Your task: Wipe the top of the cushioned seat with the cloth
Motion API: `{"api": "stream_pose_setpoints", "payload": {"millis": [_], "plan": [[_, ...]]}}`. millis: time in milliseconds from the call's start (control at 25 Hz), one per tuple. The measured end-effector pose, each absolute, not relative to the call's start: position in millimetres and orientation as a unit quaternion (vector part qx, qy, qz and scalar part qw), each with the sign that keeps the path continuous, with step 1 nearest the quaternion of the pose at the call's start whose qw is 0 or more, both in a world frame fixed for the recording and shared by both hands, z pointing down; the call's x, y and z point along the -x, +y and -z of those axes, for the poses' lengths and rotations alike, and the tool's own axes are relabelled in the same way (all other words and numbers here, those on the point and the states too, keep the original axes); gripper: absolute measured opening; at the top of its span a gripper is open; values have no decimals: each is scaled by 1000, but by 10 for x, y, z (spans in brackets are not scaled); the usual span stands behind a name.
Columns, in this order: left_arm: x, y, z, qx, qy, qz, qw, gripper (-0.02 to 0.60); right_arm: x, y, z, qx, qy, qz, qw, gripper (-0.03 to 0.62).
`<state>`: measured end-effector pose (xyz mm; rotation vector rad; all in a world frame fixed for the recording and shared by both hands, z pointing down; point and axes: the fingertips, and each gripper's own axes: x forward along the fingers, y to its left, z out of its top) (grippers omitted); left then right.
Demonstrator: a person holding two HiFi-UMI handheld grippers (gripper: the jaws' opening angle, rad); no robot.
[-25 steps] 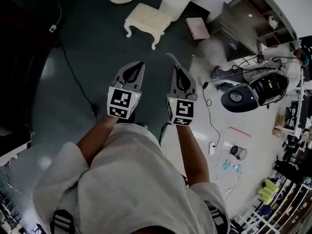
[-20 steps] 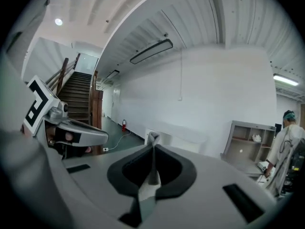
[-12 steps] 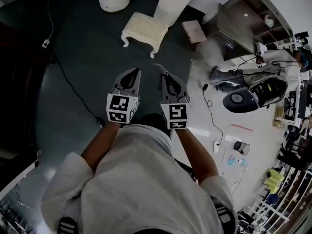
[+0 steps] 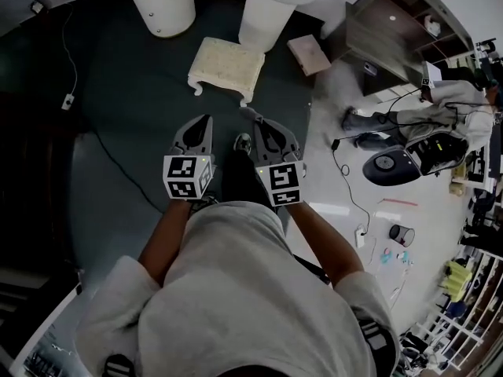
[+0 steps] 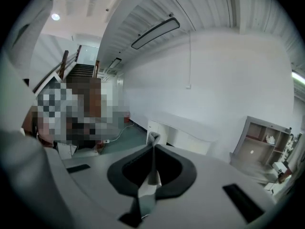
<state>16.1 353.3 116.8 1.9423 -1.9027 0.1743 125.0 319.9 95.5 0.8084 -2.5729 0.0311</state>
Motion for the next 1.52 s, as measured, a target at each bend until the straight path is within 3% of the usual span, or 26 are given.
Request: {"api": "stream_pose_setpoints", "payload": {"millis": [280, 560, 880, 1520], "plan": [[-86, 2409, -1381, -700, -670, -99, 227, 14, -989, 2024, -1282, -263, -934, -51, 238, 18], [-130, 1544, -2041, -680, -658, -129, 297, 14, -955, 1045, -2065, -252, -921, -108, 276, 18], [-3, 1033, -2933, -669, -638, -156, 347, 14, -837, 349, -3112, -264, -903, -71, 330, 18], [246, 516, -4582, -706, -580, -167, 372, 14, -822, -616, -4660, -347, -858, -87, 369, 18]]}}
